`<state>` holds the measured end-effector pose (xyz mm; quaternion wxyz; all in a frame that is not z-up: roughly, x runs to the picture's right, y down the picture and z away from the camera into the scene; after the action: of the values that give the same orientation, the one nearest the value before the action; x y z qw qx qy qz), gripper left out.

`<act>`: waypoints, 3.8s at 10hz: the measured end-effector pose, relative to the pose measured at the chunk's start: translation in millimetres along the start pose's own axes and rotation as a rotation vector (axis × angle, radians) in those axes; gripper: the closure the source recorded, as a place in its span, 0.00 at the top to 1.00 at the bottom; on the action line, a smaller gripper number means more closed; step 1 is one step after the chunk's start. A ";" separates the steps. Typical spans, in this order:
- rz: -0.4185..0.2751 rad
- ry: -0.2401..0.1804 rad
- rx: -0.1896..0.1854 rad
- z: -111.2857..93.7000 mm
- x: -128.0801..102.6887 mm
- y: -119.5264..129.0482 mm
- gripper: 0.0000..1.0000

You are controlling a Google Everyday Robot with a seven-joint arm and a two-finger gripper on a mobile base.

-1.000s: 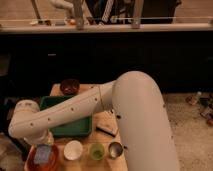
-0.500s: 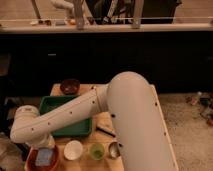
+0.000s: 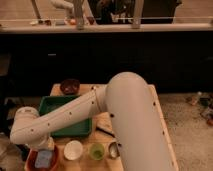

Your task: Wipe red bowl with sponge

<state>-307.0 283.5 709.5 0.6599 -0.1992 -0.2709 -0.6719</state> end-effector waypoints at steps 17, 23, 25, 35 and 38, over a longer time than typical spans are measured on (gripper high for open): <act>-0.053 -0.055 0.056 -11.1 -19.4 -12.2 0.41; -0.024 -0.059 0.021 -4.6 10.8 4.1 0.41; -0.042 -0.059 0.024 -4.1 16.1 -2.2 0.41; -0.141 -0.117 0.087 -8.1 -24.0 -23.7 0.41; -0.081 -0.114 0.059 -11.2 -23.5 5.7 0.41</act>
<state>-299.2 294.9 686.8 0.6213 -0.2065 -0.3355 -0.6773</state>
